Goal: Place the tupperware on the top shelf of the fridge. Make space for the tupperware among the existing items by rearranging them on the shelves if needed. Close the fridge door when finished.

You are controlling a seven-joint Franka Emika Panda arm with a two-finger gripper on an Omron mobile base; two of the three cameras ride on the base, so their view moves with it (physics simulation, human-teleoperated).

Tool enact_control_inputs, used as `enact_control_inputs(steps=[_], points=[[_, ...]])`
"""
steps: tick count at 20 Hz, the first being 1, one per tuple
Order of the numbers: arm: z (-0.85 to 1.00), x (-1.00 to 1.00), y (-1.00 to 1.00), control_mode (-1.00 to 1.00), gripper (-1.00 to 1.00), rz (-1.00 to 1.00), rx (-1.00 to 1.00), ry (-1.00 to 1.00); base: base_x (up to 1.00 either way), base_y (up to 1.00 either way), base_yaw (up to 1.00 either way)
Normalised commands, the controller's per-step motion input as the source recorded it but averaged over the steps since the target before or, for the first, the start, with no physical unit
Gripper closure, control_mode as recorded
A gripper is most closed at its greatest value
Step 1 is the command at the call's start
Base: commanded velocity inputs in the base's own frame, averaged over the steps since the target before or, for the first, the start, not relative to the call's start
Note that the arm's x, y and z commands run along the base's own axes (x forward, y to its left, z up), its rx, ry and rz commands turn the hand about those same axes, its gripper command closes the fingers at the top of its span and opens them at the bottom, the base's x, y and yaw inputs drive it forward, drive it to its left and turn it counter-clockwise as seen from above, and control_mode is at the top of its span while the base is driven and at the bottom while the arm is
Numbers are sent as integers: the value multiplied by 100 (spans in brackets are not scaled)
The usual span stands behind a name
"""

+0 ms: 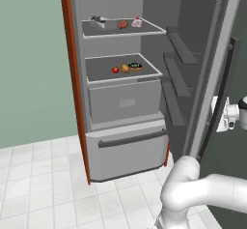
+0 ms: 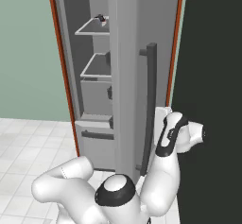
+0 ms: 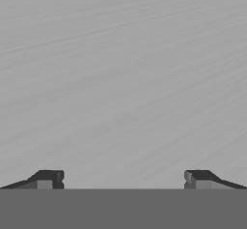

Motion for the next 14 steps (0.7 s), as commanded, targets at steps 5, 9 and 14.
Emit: enact_control_inputs(steps=[5,9,14], points=[[0,73,100,-100,-100,7,4,-2,0,0,0],[0,74,100,-100,-100,6,0,0,0,0,0],[-3,67,100,-100,-100,2,-3,-1,0,0,0]])
